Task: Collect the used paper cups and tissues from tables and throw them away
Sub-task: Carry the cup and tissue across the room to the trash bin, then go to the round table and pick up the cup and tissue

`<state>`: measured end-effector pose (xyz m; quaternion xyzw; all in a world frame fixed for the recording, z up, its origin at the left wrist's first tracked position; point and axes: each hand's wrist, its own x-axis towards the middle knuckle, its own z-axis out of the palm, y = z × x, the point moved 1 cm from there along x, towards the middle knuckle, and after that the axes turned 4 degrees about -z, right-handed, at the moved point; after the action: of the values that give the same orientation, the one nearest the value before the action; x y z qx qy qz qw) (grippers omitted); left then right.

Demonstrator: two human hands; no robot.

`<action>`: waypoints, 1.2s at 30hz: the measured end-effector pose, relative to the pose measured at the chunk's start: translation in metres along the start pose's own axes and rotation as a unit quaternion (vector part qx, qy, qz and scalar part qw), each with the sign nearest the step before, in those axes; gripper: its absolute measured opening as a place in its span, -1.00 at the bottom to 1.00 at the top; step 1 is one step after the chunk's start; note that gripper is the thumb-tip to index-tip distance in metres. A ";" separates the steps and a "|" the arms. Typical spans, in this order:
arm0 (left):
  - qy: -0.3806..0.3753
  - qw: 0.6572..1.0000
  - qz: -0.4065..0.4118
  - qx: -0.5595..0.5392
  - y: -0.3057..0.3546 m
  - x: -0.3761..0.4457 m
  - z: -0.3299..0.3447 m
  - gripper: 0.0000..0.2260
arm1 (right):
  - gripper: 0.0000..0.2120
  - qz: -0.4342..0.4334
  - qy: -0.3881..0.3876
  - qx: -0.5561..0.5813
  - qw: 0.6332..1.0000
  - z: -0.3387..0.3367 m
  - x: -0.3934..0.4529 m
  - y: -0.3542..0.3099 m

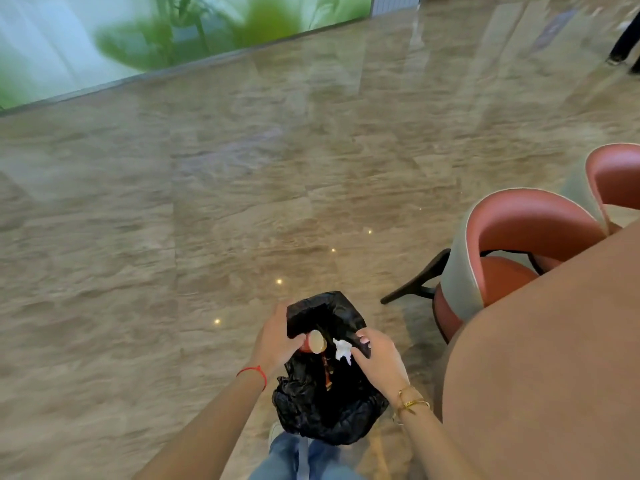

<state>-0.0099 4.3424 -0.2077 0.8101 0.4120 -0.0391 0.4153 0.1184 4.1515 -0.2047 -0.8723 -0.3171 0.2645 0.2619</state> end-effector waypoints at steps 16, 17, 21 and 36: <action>0.178 0.983 0.016 0.031 -0.041 -0.120 -0.084 -0.68 | -0.60 -0.211 0.015 -0.114 0.971 -0.026 -0.011 -0.064; 0.192 0.981 0.008 0.023 -0.046 -0.132 -0.087 -0.68 | -0.60 -0.227 0.011 -0.121 0.966 -0.025 -0.013 -0.071; 0.255 0.967 -0.032 0.003 -0.067 -0.185 -0.097 -0.67 | -0.60 -0.282 -0.014 -0.137 0.949 -0.012 -0.020 -0.103; 0.477 0.831 -0.278 -0.068 -0.178 -0.428 -0.099 -0.67 | -0.63 -0.528 -0.232 -0.131 0.806 0.140 -0.117 -0.274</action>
<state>-0.4437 4.1962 -0.0833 0.5490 0.7684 0.2667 0.1921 -0.1604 4.2924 -0.1001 -0.5087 -0.8118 0.2357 0.1629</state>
